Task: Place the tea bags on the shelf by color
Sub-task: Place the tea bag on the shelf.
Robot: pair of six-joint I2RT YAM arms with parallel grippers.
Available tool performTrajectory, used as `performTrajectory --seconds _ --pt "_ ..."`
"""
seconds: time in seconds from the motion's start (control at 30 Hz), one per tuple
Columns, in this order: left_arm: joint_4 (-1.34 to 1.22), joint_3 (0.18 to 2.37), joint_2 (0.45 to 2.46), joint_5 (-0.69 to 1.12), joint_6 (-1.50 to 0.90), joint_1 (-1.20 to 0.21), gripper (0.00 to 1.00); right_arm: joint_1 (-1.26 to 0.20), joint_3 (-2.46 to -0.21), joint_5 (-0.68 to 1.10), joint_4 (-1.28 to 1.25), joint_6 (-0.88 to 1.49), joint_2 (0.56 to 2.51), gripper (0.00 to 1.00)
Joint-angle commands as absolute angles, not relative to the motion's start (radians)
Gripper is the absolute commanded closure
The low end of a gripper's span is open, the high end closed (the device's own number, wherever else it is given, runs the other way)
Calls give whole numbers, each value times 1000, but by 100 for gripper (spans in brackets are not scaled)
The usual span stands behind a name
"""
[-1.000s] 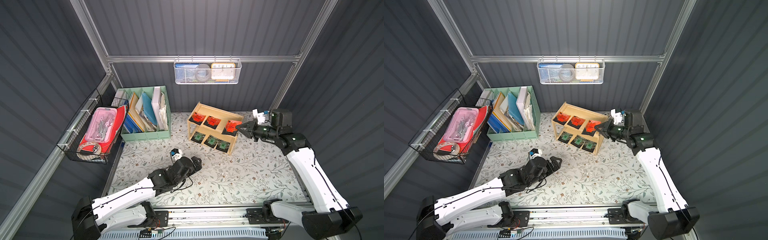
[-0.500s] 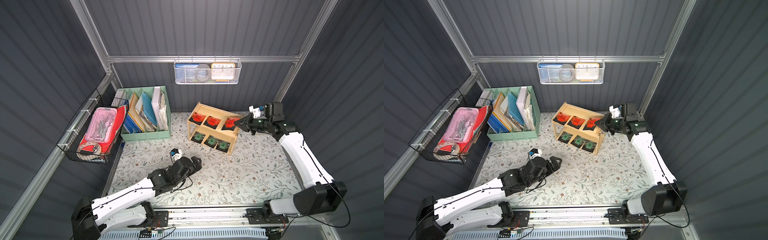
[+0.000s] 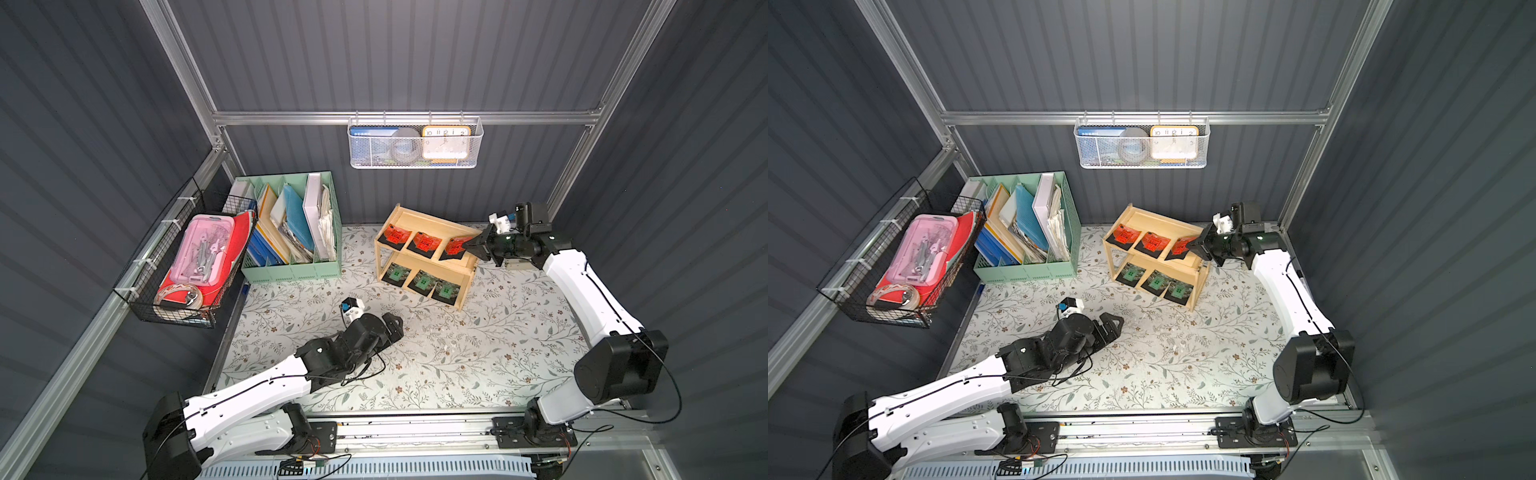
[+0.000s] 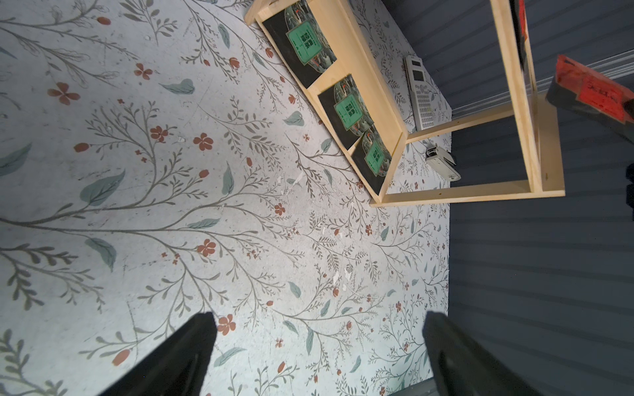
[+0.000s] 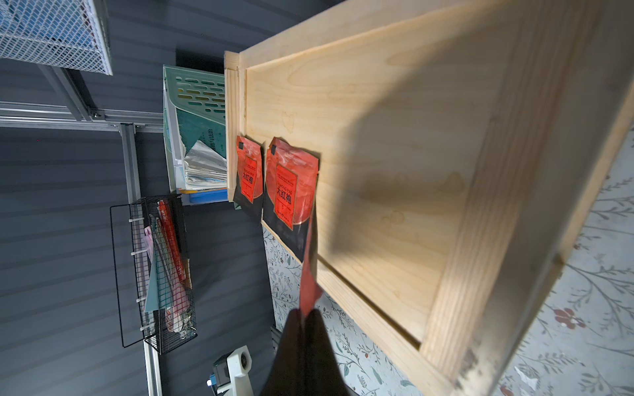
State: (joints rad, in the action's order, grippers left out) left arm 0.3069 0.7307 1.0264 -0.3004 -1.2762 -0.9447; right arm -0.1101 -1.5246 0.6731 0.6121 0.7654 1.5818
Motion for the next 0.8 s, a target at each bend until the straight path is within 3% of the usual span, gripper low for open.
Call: performTrajectory --seconds 0.0,0.7,0.77 --pt "321 736 1024 -318 -1290 -946 0 -103 -1557 672 598 765 1602 100" --pt "327 713 999 -337 -1311 -946 0 -95 -1549 678 621 781 1636 100" --pt "326 712 998 -337 -1312 -946 0 -94 -1549 680 623 782 1635 95"
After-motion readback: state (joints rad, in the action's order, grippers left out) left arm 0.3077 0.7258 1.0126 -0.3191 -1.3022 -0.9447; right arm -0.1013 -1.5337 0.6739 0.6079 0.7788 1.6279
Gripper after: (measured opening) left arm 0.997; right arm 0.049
